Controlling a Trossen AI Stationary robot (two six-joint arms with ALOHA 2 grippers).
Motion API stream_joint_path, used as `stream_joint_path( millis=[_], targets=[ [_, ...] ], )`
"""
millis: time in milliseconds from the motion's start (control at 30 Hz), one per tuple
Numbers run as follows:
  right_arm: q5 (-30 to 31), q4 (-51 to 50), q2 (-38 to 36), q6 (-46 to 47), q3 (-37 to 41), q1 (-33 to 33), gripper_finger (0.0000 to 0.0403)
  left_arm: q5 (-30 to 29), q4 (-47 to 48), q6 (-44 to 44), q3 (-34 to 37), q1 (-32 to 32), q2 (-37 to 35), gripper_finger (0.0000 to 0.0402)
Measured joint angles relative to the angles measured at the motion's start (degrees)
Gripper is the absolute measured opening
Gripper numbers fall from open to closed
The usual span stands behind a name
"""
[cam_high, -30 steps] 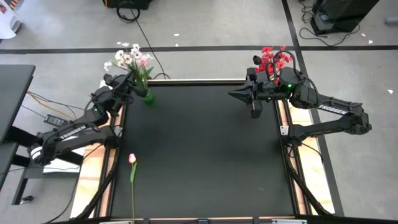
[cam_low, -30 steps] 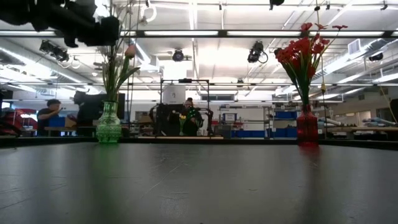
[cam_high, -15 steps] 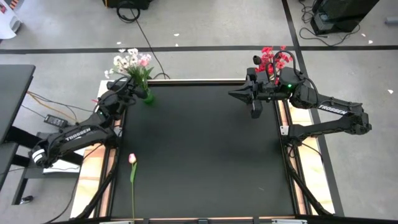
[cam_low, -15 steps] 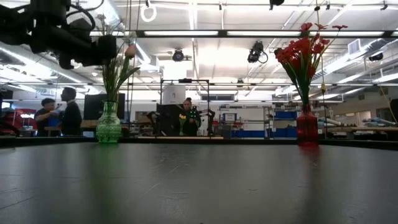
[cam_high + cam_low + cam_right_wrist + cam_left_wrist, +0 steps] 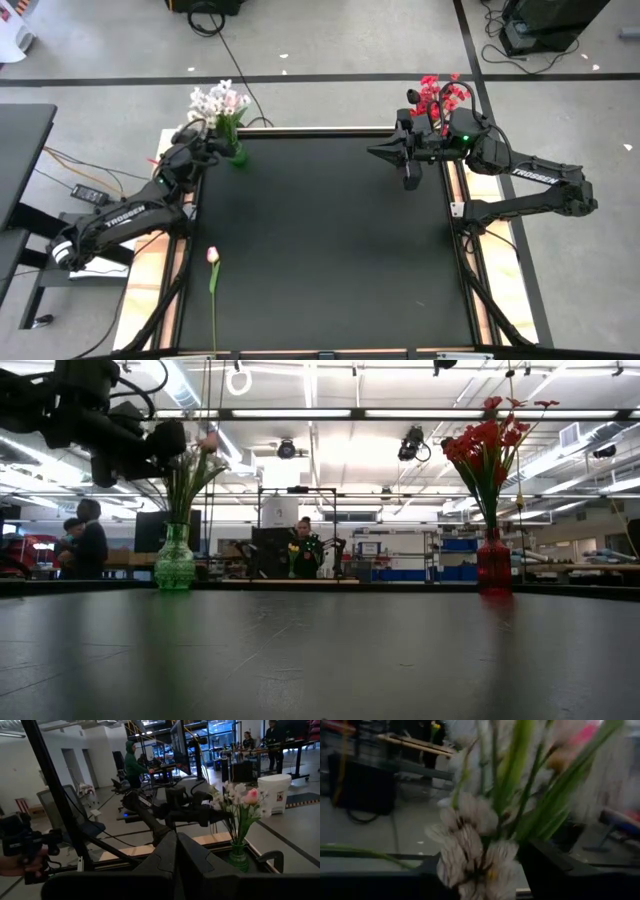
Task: Sort flowers into vase by color
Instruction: Put the white flower into the green flower vase
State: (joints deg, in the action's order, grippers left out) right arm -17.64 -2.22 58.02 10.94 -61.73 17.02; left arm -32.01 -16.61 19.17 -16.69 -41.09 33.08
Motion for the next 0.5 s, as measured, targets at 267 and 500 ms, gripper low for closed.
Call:
stream_joint_path(
  millis=[267, 500],
  targets=[
    [0.0, 0.0, 0.0, 0.0, 0.0, 0.0, 0.0023, 1.4, 10.3, -6.4, -8.5, 3.0, -0.1, 0.0183],
    [0.0, 0.0, 0.0, 0.0, 0.0, 0.0, 0.0023, 1.2, 22.0, -13.2, -16.3, 3.3, -0.1, 0.0198]
  ],
)
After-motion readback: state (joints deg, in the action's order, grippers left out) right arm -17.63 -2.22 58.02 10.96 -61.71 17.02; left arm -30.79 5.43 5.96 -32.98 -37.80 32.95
